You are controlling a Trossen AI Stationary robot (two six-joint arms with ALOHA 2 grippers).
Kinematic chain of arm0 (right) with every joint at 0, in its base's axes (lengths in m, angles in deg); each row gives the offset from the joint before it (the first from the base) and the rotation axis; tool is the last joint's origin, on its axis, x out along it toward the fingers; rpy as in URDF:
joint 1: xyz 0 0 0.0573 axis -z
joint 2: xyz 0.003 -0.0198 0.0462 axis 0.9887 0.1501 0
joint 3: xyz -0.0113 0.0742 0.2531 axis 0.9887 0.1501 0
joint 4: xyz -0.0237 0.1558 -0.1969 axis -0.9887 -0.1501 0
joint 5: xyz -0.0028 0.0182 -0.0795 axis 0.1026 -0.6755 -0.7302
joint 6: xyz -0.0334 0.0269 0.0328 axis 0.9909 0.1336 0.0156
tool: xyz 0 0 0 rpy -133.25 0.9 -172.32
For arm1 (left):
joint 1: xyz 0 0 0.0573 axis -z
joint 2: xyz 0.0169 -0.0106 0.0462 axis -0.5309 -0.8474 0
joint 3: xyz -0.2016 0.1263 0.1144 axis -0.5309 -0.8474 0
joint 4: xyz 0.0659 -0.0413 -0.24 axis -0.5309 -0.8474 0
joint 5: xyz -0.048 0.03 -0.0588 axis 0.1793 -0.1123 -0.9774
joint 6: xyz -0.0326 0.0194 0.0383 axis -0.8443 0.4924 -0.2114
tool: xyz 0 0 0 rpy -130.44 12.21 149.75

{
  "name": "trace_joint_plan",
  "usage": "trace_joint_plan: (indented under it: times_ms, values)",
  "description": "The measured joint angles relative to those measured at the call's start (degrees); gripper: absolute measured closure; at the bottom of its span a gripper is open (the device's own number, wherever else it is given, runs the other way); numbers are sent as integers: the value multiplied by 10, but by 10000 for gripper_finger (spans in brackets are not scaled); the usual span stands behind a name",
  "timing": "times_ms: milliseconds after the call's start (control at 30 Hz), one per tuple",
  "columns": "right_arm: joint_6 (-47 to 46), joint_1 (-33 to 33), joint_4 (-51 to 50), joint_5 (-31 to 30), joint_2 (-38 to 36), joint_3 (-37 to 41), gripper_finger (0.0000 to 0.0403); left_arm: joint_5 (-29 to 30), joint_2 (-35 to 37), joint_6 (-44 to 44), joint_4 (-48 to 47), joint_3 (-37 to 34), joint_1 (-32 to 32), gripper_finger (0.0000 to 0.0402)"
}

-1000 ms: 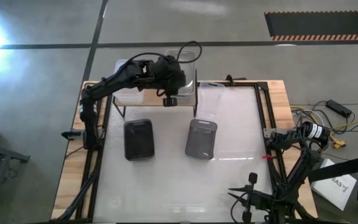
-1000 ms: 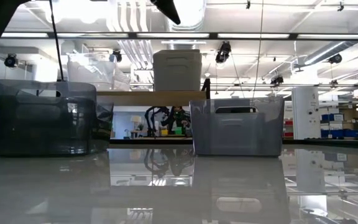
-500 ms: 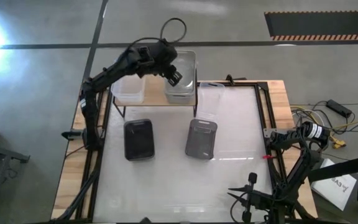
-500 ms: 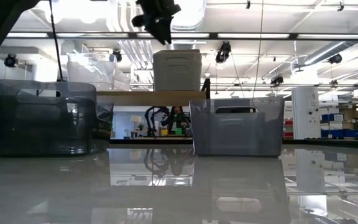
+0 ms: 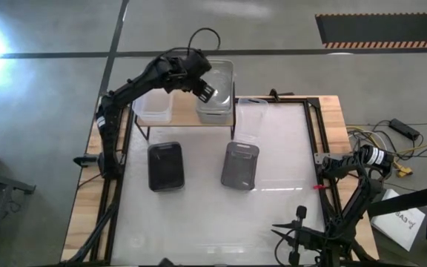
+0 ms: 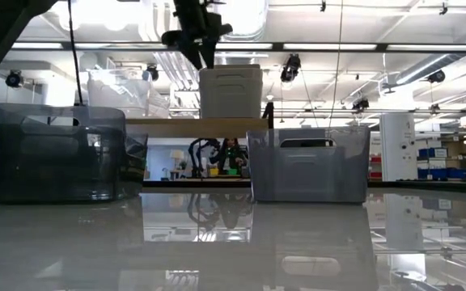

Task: Stack baskets on shelf by color
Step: Stack the gray bin on top of the gray bin on the shelf

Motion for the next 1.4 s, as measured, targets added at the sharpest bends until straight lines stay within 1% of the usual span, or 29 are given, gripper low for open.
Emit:
trace_joint_plan:
  times_ms: [100, 200, 267, 367, 533, 567, 667, 767, 1033, 1233, 1333, 1400]
  values:
    - [0, 0, 0, 0, 0, 0, 342, 42, 0, -1, 6, -26, 6, 253]
    - [1, 0, 0, 0, 0, 0, 342, 46, 2, -1, 14, -47, 6, 255]
    - [1, 0, 0, 0, 0, 0, 342, 44, 2, -1, 18, -59, 6, 265]
    - [1, 0, 0, 0, 0, 0, 342, 43, 2, 1, 19, -63, 6, 298]
    - [6, 0, 0, 0, 0, 0, 342, 36, 6, 9, 22, -51, 6, 383]
    - [6, 0, 0, 0, 0, 0, 342, 37, 8, 10, 24, -46, 6, 391]
    - [6, 0, 0, 0, 0, 0, 342, 33, 12, 14, 20, -30, 6, 394]
    - [6, 0, 0, 0, 0, 0, 342, 16, 12, 14, 21, -14, 6, 400]
    - [6, 0, 0, 0, 0, 0, 342, 15, 12, 15, 15, 30, 6, 401]
    - [6, 0, -1, 0, 0, 0, 342, 5, 15, 20, -24, 64, 4, 401]
    - [6, 0, -1, 0, 0, 0, 342, -31, 22, 18, -51, 62, -5, 401]
    - [6, 0, -1, 0, 0, 0, 342, -35, 23, 14, -75, 65, -9, 401]
